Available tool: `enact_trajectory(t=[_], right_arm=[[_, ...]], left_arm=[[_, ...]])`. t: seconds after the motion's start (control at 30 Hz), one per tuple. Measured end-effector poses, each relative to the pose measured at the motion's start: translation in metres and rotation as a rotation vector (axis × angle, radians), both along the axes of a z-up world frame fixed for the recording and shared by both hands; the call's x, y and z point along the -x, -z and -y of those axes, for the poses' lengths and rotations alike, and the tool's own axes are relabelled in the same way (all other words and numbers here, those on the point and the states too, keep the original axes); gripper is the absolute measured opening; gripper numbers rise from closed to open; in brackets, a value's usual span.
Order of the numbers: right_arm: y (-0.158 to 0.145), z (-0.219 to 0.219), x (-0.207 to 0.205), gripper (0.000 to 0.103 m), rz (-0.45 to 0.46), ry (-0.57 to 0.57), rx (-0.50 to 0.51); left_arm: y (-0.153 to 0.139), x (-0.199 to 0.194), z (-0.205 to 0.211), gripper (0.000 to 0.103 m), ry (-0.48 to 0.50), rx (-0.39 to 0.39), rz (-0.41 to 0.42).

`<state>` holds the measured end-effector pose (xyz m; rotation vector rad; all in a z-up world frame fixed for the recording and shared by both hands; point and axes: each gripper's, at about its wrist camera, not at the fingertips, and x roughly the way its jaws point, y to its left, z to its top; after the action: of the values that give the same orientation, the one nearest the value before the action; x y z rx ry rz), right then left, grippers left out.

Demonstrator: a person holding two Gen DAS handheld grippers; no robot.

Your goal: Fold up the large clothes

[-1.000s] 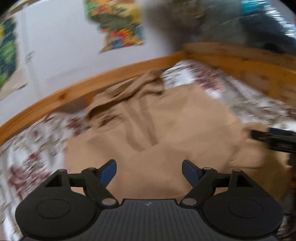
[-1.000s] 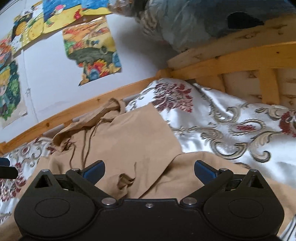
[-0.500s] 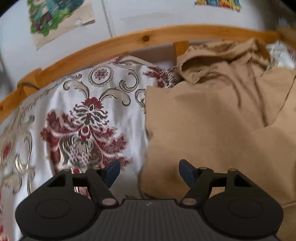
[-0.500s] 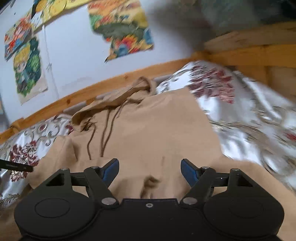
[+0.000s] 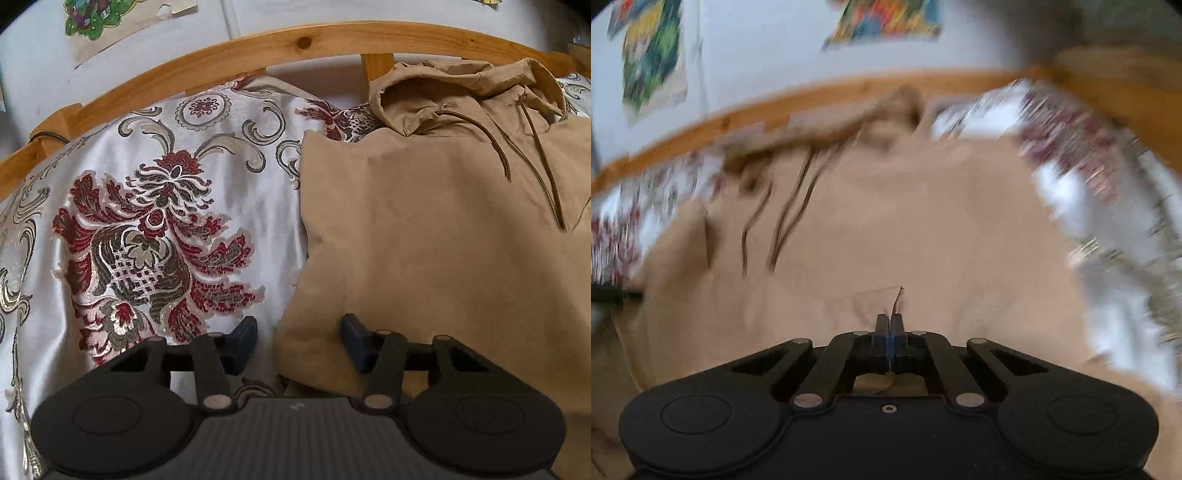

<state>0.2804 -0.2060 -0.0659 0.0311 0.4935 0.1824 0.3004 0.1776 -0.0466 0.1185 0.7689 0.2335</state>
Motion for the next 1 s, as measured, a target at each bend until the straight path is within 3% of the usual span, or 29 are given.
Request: enact_trajectory(t=[0.1, 0.2, 0.27, 0.37, 0.47, 0.57, 0.7, 0.8, 0.87, 0.9, 0.93, 1.0], right_arm=[[-0.013, 0.019, 0.014, 0.000, 0.038, 0.098, -0.001], [0.003, 0.017, 0.009, 0.001, -0.054, 0.059, 0.052], [0.003, 0.017, 0.013, 0.014, -0.041, 0.076, 0.069], [-0.009, 0.018, 0.030, 0.034, 0.017, 0.065, 0.000], [-0.005, 0.003, 0.044, 0.058, -0.019, -0.031, -0.031], [0.001, 0.000, 0.065, 0.062, -0.076, -0.023, -0.042], [0.010, 0.016, 0.075, 0.077, -0.183, 0.017, -0.182], [0.020, 0.011, 0.075, 0.066, -0.156, -0.025, -0.136], [0.018, 0.005, 0.071, 0.023, -0.183, -0.075, -0.107], [0.011, 0.006, 0.069, 0.021, -0.209, -0.088, -0.134], [0.003, 0.013, 0.065, 0.010, -0.244, -0.095, -0.224], [-0.011, 0.044, 0.060, 0.004, -0.311, -0.072, -0.579]], left_arm=[[-0.001, 0.002, 0.001, 0.057, 0.011, 0.011, -0.007], [-0.004, 0.005, 0.007, 0.062, -0.003, -0.020, -0.020], [-0.012, 0.012, 0.013, 0.067, 0.011, -0.015, -0.009], [-0.019, 0.028, 0.024, 0.082, 0.085, 0.031, 0.038], [-0.017, 0.029, 0.041, 0.083, 0.108, 0.020, -0.004], [-0.005, 0.022, 0.056, 0.083, 0.086, -0.036, -0.077], [0.003, 0.020, 0.062, 0.088, 0.051, -0.060, -0.073], [0.003, 0.017, 0.062, 0.088, 0.013, -0.031, -0.076], [0.000, 0.018, 0.059, 0.087, 0.005, -0.004, -0.085], [0.000, 0.019, 0.056, 0.087, 0.006, 0.008, -0.089], [-0.001, 0.020, 0.054, 0.087, 0.007, 0.021, -0.091], [-0.001, 0.025, 0.049, 0.088, 0.013, 0.049, -0.088]])
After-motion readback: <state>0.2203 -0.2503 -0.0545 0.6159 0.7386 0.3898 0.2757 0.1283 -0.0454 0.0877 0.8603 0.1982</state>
